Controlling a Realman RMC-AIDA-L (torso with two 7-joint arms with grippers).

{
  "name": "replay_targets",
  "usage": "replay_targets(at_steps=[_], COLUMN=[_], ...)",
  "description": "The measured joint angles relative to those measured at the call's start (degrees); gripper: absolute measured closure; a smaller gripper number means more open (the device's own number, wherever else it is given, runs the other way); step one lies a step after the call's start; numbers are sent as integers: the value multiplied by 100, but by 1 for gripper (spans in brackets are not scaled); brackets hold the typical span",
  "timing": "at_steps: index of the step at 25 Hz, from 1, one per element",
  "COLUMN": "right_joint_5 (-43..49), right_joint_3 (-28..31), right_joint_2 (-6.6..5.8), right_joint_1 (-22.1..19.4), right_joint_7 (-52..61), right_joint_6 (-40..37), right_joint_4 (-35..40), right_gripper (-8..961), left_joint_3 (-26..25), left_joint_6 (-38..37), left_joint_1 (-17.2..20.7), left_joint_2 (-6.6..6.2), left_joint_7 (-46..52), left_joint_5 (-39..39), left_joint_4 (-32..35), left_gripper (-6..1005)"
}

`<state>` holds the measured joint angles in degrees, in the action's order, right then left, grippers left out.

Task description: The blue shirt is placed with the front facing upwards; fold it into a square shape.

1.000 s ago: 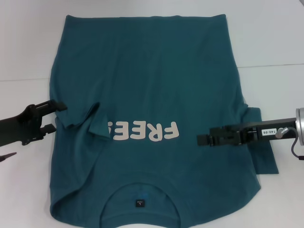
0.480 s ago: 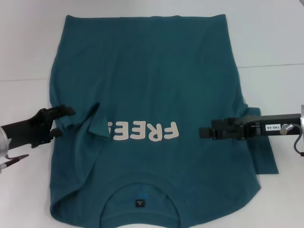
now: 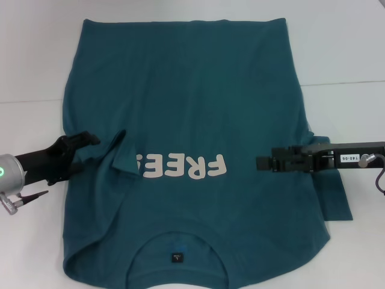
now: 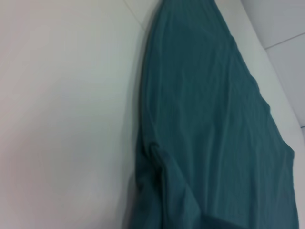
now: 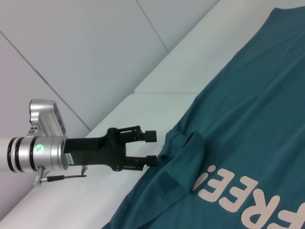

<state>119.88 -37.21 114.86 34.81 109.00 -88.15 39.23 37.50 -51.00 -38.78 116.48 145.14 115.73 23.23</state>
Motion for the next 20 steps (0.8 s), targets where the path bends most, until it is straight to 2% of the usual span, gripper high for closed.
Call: replay_targets(at_steps=[20], right_joint_5=[0], right_joint_3=[31], right_joint_2=[1], right_joint_1=[-77], right_joint_7=[-3], right_joint_6=[-5], right_joint_4=[-56], right_gripper=[121], left_joint_3=[97], left_joint_6=[544], left_joint_1=[-251], left_joint_2=[11], left_joint_7=[-52], left_joint_5=[20], left_joint_4=[-280], left_gripper=[257])
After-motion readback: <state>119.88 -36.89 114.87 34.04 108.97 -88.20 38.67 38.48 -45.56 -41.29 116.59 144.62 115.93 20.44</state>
